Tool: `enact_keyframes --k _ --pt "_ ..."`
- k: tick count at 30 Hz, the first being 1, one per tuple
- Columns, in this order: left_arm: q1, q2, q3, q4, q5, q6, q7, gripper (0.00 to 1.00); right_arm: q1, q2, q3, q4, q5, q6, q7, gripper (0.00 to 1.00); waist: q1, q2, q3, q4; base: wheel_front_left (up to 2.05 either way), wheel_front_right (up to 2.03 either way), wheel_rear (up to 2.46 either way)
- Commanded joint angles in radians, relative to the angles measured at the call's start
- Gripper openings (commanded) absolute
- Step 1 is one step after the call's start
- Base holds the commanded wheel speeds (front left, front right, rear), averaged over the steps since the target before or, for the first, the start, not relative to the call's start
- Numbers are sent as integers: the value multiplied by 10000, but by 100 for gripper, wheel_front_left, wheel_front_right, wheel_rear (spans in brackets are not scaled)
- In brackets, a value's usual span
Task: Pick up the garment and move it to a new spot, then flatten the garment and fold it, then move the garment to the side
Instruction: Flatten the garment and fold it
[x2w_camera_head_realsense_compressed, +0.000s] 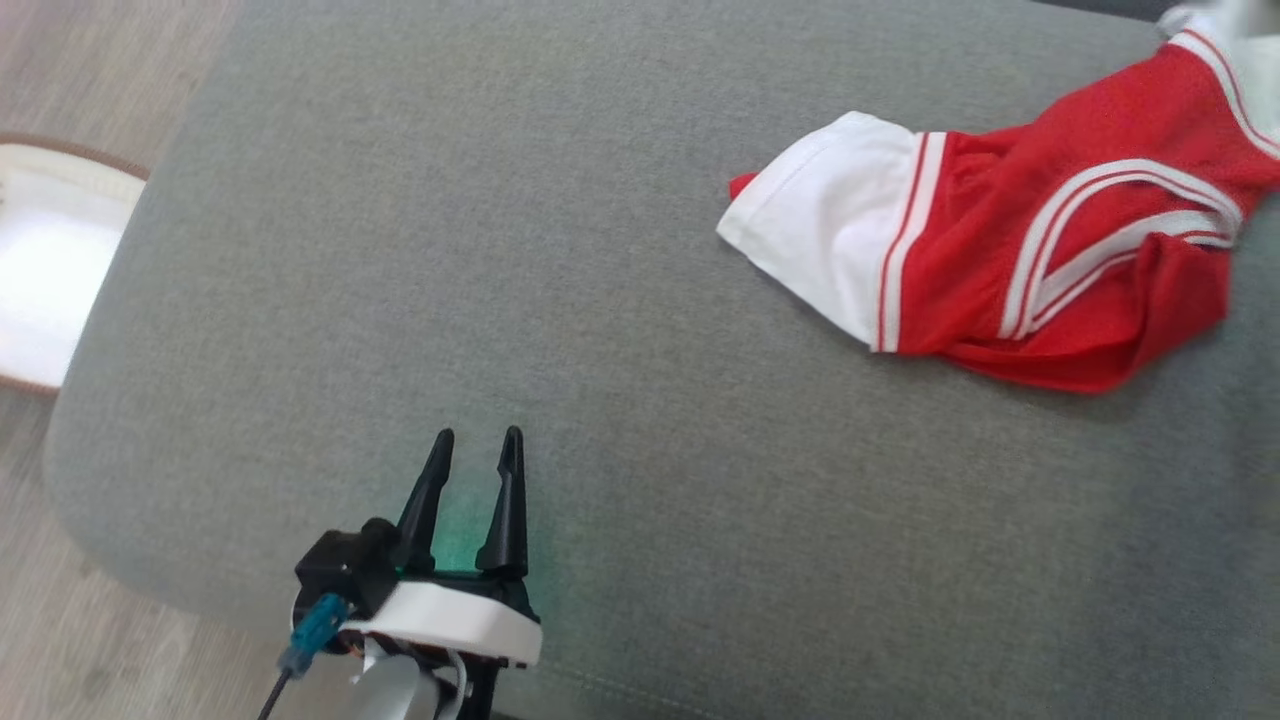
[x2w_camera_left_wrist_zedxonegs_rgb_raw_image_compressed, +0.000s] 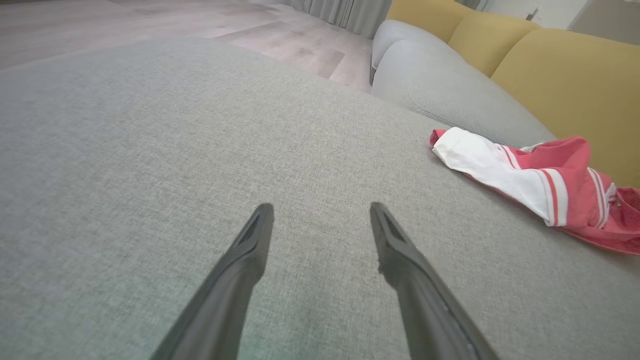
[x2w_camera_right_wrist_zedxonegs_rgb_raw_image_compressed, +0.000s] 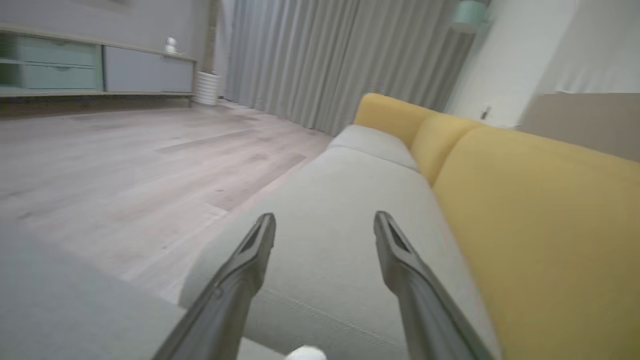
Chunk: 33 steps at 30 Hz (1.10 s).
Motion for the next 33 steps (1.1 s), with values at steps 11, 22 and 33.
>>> enact_keyframes --k 11,22,33 --pt "-86 36 480 -154 315 -78 -95 100 3659 1851 3043 -1963 3231 65 -209 100 -2 0 -570 -802 0 0 0" --pt "81 35 423 2 377 -177 -95 100 5490 1754 5158 -2052 6247 65 -211 100 -2 0 -627 -866 0 0 0" --pt "27 35 394 -43 212 -95 -95 100 5018 1565 5977 -1908 7265 65 -212 100 -2 0 -385 -562 0 0 0"
